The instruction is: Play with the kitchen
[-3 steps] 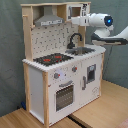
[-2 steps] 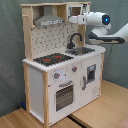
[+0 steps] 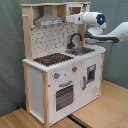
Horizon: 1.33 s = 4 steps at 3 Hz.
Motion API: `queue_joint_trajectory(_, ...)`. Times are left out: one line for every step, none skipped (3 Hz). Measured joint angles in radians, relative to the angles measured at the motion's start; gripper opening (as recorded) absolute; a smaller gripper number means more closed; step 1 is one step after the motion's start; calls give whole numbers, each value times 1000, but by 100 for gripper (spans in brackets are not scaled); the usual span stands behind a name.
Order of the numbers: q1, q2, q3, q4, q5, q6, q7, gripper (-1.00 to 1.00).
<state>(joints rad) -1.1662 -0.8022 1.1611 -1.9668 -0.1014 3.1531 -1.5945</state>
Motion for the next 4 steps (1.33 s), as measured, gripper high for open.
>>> queue_joint_trajectory(-33, 0, 32, 53, 3, -20, 16, 100)
queue_joint_trajectory(-34, 0, 32, 53, 3, -20, 16, -100)
queue_joint_trajectory(81, 44, -30, -18, 13, 26, -7, -100)
queue_joint_trajectory(148, 55, -74, -66, 13, 59, -22, -100)
